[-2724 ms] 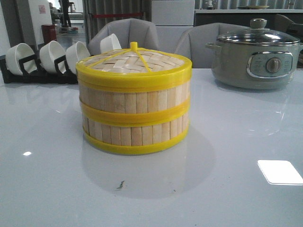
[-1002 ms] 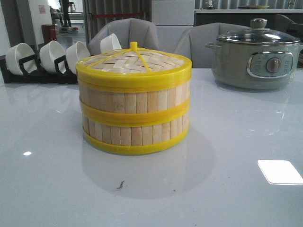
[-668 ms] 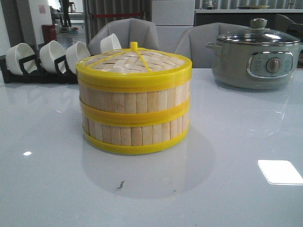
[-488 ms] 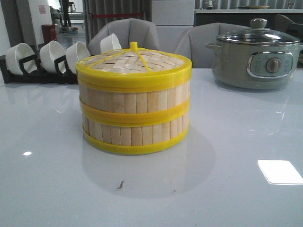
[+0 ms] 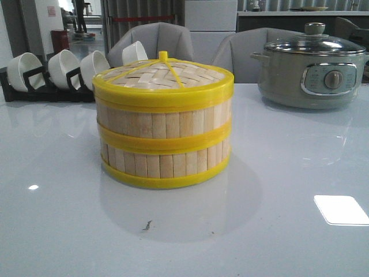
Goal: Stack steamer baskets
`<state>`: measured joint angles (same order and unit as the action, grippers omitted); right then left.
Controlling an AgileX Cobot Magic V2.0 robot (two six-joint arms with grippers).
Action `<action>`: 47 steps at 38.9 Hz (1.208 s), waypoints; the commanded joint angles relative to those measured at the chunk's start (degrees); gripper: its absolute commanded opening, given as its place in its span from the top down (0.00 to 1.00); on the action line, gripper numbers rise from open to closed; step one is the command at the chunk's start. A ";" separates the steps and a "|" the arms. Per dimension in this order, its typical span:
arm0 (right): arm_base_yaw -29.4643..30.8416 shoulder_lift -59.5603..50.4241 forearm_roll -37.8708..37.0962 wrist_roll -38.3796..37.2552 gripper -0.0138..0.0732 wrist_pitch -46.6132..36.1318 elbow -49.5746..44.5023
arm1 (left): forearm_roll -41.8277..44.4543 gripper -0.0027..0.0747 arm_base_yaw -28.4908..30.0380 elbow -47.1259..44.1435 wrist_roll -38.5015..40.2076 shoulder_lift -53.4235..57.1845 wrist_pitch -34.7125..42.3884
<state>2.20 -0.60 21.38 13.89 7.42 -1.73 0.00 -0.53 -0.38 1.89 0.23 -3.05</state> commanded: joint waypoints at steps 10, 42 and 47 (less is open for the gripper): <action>-0.14 -1.18 0.85 0.40 0.78 -4.48 0.82 | 0.00 0.85 -0.01 -0.07 0.58 0.75 4.37; -0.14 -1.18 -18.93 -16.35 0.78 -8.35 0.82 | 0.00 0.85 -0.01 -0.07 0.58 0.75 4.37; -0.14 -1.18 -18.93 -16.35 0.78 -7.74 0.82 | 0.00 0.85 -0.01 -0.07 0.58 0.75 4.37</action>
